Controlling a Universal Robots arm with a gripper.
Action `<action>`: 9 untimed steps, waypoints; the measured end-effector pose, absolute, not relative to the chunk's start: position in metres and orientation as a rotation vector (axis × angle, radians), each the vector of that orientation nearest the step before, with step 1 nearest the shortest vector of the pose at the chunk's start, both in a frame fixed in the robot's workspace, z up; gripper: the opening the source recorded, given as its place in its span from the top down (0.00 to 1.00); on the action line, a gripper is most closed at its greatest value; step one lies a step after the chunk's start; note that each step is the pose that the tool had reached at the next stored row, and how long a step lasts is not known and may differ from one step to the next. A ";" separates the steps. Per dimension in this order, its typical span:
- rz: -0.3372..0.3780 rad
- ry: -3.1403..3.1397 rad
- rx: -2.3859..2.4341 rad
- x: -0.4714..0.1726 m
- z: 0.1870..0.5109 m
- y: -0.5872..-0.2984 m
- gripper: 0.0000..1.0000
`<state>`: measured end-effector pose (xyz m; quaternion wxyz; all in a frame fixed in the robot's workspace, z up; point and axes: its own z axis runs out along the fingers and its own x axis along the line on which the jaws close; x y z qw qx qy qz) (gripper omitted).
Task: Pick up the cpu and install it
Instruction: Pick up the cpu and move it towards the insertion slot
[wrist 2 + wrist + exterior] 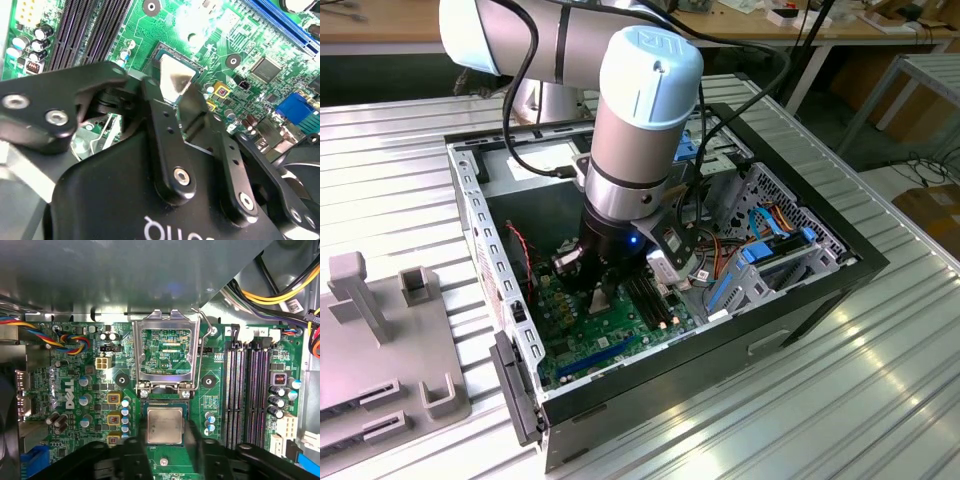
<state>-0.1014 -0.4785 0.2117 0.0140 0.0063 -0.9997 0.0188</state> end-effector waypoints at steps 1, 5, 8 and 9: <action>0.058 -3.113 0.020 -0.101 0.212 -0.478 0.65; 0.058 -3.113 0.020 -0.101 0.212 -0.479 0.84; 0.058 -3.113 0.020 -0.101 0.212 -0.479 0.89; 0.058 -3.113 0.020 -0.101 0.212 -0.479 0.89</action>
